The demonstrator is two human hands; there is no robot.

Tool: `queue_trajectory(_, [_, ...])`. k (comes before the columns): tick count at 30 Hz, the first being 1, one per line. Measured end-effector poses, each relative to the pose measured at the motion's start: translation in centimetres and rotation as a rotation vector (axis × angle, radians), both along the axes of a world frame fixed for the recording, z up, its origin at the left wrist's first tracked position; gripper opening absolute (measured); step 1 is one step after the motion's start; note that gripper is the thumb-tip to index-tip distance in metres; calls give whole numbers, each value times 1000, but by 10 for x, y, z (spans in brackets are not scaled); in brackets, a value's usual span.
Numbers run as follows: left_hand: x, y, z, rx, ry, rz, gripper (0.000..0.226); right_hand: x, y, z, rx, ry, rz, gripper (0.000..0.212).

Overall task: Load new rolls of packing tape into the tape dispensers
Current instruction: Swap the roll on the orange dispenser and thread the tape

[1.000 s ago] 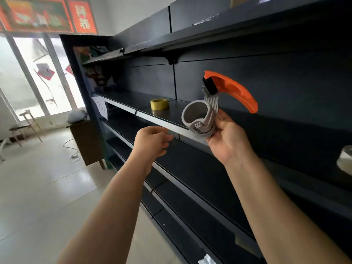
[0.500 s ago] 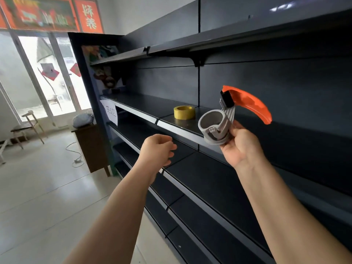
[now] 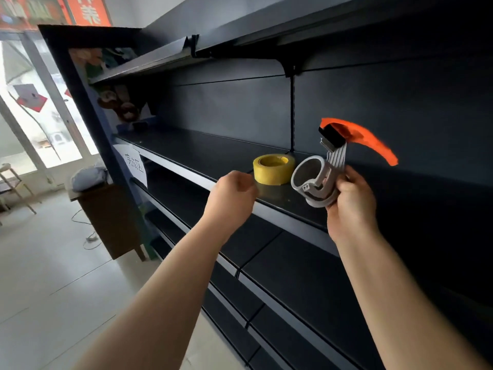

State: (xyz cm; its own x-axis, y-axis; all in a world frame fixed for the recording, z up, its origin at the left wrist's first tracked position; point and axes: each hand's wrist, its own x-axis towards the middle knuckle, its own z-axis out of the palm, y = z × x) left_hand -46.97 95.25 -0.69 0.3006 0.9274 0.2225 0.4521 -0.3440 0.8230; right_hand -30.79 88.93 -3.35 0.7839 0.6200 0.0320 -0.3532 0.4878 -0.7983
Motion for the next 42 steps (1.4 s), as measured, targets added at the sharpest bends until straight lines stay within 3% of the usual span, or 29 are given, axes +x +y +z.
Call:
queue_trajectory(5, [38, 45, -8, 214, 359, -54, 40, 8, 9, -19, 36, -76, -123, 34])
queue_trajectory(9, [69, 80, -10, 300, 491, -160, 56, 11, 9, -25, 67, -141, -202, 34])
queue_trajectory(15, [89, 123, -16, 325, 756, -298, 55, 6, 8, -24, 9, -203, -219, 35])
queue_trajectory(18, [87, 137, -20, 352, 670, -341, 48, 3, 6, -22, 0, -196, -244, 36])
queue_trajectory(23, [68, 124, -11, 237, 139, -609, 32, -10, -3, -22, 81, -149, -361, 33])
queue_trajectory(26, [56, 104, 2, 148, -10, -805, 26, -28, -22, -22, 174, -135, -443, 31])
queue_trajectory(33, [44, 43, 9, 30, -113, -1179, 19, -64, -92, -15, 89, -166, -645, 33])
queue_trajectory(42, [44, -57, -1, -57, -140, -1444, 13, -91, -187, -25, -28, -94, -956, 39])
